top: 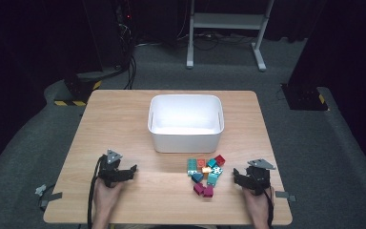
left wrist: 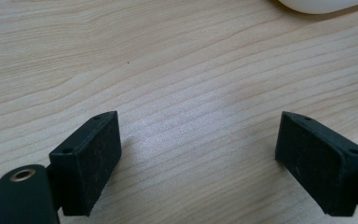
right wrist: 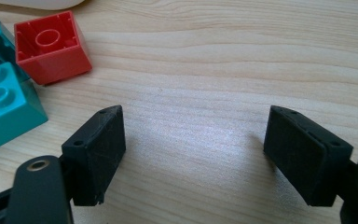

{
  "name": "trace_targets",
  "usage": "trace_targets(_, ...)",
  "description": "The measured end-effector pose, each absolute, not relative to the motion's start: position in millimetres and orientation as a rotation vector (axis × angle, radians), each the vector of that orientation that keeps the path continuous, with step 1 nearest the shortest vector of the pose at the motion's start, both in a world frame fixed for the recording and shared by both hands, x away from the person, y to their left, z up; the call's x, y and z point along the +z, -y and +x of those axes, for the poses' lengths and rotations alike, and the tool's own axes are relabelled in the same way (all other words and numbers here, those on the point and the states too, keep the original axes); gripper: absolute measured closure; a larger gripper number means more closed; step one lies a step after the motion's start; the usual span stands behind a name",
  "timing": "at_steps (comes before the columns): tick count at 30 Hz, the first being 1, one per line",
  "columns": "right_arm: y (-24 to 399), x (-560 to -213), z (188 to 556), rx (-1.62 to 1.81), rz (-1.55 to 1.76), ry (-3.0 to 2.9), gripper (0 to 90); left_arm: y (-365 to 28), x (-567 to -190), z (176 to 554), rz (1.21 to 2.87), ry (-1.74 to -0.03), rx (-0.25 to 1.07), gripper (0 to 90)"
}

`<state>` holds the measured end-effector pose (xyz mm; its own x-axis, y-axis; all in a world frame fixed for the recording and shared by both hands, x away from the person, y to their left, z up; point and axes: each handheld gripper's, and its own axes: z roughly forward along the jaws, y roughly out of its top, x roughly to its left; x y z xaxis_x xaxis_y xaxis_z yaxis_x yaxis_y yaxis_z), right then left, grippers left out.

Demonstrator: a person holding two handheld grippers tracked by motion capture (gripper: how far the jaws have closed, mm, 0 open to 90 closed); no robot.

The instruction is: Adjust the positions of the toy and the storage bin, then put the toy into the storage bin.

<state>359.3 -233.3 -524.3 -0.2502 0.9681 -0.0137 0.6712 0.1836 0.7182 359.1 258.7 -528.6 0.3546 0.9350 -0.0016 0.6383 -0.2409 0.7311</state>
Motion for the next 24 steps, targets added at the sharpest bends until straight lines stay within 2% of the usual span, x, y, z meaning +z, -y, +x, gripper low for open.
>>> trace_targets(24, 234.8, -524.1, 360.2, 0.843, 1.504, -2.034, 18.4, -258.7, -528.6, 358.9, 1.974, -1.365, 0.591, 14.3)
